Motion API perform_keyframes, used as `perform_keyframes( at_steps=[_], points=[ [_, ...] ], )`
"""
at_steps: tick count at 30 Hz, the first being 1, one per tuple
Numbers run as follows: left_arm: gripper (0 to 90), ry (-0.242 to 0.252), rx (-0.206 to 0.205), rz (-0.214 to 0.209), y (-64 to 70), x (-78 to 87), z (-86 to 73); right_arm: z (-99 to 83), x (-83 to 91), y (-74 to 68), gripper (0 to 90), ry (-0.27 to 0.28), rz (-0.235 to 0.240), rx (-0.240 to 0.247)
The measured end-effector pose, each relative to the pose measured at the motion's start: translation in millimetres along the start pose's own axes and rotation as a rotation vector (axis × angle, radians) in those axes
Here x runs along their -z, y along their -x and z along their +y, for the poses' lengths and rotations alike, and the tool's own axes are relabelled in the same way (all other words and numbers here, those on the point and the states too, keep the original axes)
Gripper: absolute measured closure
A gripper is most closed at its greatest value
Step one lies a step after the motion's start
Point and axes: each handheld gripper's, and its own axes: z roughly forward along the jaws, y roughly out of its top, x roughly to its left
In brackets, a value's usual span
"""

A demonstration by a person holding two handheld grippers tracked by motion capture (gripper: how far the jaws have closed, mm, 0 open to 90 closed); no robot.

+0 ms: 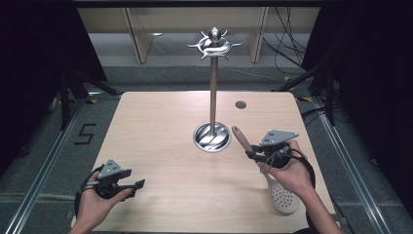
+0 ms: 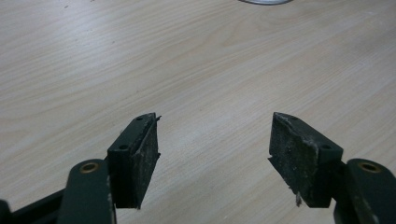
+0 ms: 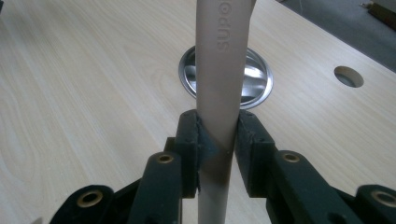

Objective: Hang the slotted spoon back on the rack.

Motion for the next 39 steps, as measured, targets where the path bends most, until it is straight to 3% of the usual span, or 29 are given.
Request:
perform_keyframes(
  at_steps=[6, 9, 12, 13, 20, 24, 26, 27, 31, 34, 38, 39],
  points=[
    [32.0, 0.003, 0.011, -0.002, 0.0, 0.4, -0.4, -2.9, 15.0, 3.3, 72.7, 0.087, -0.030, -0.037],
    [31.9, -0.001, -0.001, -0.002, -0.4, 0.6, -0.1, -5.3, 23.6, 4.3, 72.7, 0.168, -0.047, -0.045],
    [31.9, -0.002, -0.004, -0.003, -0.4, 0.6, 0.1, -6.7, 30.0, 3.4, 72.7, 0.188, -0.056, -0.076],
    [32.0, -0.002, -0.001, -0.002, -0.3, 0.6, 0.1, -7.2, 32.5, 5.7, 72.7, 0.232, -0.079, -0.065],
    [31.9, -0.003, -0.003, -0.002, -0.5, 0.5, 0.1, -6.1, 44.4, 8.7, 72.7, 0.277, -0.099, -0.070],
    [31.9, 0.006, -0.001, 0.005, -0.3, -0.3, -0.4, -2.6, 52.5, 8.1, 72.8, 0.347, -0.140, -0.113],
    [31.9, 0.007, -0.001, 0.007, -0.1, -0.3, -0.4, -1.0, 54.0, 10.4, 72.8, 0.362, -0.140, -0.101],
    [31.9, 0.003, -0.001, 0.012, 0.0, 0.1, -0.4, 2.3, 57.0, 13.3, 72.8, 0.400, -0.166, -0.091],
    [31.9, 0.010, 0.009, 0.011, 0.7, -0.5, -0.7, 8.4, 60.1, 13.4, 72.8, 0.433, -0.171, -0.121],
    [31.8, 0.007, 0.008, 0.014, 0.7, -0.2, -0.7, 18.9, 62.4, 16.8, 72.8, 0.473, -0.201, -0.099],
    [31.8, -0.006, 0.004, 0.005, -0.8, 1.1, -0.5, 28.4, 63.0, 18.6, 72.8, 0.485, -0.189, -0.099],
    [31.8, 0.001, 0.007, 0.008, -0.6, 0.5, -0.8, 29.8, 63.7, 18.9, 72.8, 0.488, -0.205, -0.094]
  ],
)
